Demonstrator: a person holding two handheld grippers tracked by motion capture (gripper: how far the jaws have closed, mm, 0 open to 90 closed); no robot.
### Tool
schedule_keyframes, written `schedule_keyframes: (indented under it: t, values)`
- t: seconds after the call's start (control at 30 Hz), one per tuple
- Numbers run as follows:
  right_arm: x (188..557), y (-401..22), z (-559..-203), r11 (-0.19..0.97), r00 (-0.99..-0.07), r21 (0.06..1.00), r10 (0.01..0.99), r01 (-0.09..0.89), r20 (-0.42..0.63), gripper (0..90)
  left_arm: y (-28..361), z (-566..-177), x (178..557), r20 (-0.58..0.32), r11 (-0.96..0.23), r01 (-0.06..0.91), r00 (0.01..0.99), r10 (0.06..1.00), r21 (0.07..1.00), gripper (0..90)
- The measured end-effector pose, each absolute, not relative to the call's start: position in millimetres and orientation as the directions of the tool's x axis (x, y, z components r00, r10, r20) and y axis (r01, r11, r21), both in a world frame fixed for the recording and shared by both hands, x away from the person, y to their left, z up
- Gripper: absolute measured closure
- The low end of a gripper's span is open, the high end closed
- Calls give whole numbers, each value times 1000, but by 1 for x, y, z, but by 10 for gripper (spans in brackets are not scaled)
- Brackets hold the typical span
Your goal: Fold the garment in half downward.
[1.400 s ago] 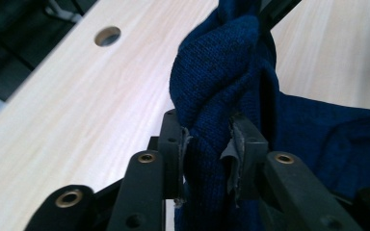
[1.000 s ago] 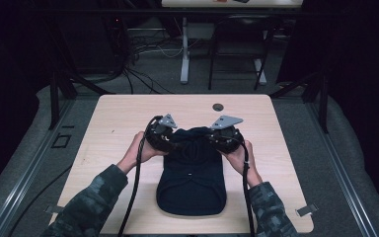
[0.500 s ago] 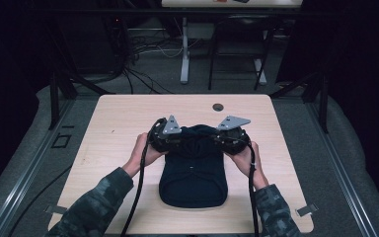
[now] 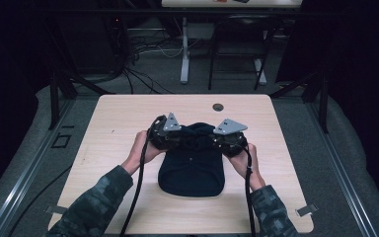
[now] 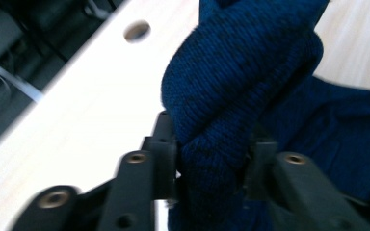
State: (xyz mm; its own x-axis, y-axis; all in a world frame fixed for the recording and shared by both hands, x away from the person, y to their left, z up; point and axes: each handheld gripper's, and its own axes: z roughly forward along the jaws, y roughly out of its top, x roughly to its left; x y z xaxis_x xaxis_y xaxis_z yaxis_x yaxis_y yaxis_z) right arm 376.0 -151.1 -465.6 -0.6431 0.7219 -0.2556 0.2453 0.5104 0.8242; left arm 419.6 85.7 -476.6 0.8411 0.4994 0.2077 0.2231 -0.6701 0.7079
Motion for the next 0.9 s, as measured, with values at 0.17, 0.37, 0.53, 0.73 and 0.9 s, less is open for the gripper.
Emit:
schedule_keyframes:
  t: [0.17, 0.37, 0.53, 0.73, 0.9]
  values:
    - [373, -149, -477, 526, -660, 812, 707, 251, -254, 762, 92, -490, 417, 158, -658, 261, 848, 506, 706, 491]
    - [367, -151, -481, 525, -682, 810, 695, 262, -230, 754, 95, -494, 413, 135, -651, 267, 856, 499, 711, 614]
    - [361, -155, -483, 530, -700, 801, 683, 279, -209, 739, 95, -494, 407, 140, -653, 248, 865, 482, 716, 638]
    - [353, -157, -486, 543, -721, 790, 665, 286, -196, 727, 97, -498, 398, 133, -662, 241, 877, 462, 710, 628]
    - [345, -158, -489, 561, -735, 777, 648, 285, -198, 719, 99, -502, 390, 122, -668, 232, 890, 439, 706, 633]
